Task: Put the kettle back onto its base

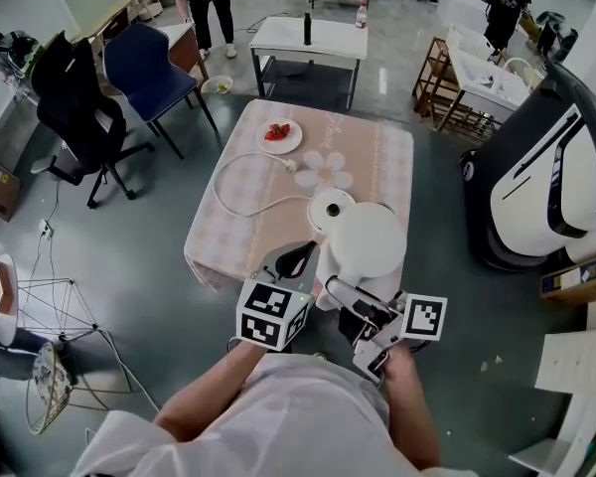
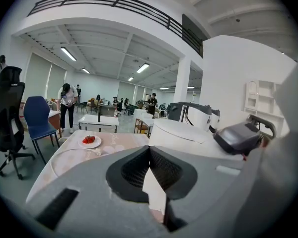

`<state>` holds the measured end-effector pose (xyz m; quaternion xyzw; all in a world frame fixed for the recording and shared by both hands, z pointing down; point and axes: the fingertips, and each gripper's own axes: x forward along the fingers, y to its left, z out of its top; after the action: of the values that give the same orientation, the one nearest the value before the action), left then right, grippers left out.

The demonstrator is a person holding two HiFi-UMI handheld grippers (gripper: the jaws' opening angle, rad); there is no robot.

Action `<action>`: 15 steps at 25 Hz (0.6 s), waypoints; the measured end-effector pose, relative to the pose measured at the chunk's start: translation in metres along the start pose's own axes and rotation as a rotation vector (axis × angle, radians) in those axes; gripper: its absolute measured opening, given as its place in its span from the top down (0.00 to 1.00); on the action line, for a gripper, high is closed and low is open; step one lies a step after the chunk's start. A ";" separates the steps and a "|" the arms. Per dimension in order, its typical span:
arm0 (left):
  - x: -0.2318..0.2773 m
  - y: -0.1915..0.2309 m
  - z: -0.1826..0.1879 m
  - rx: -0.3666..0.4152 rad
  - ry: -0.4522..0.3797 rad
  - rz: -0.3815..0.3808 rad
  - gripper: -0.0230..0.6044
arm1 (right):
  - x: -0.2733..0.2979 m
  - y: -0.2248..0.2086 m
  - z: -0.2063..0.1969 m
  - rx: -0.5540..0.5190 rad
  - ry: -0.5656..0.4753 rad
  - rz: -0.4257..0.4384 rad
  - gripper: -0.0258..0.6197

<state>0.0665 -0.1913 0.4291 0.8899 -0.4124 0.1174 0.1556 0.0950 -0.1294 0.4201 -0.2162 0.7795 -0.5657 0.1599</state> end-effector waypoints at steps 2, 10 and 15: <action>0.009 0.010 0.005 -0.002 0.002 -0.009 0.96 | 0.009 -0.002 0.011 -0.002 -0.004 -0.005 0.65; 0.037 0.045 0.020 -0.005 0.007 -0.037 0.96 | 0.036 -0.009 0.054 -0.024 -0.031 -0.026 0.65; 0.051 0.064 0.026 -0.012 0.008 -0.047 0.95 | 0.054 -0.015 0.076 -0.040 -0.036 -0.035 0.65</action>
<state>0.0510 -0.2757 0.4335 0.8979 -0.3914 0.1149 0.1655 0.0890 -0.2227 0.4110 -0.2431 0.7838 -0.5486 0.1599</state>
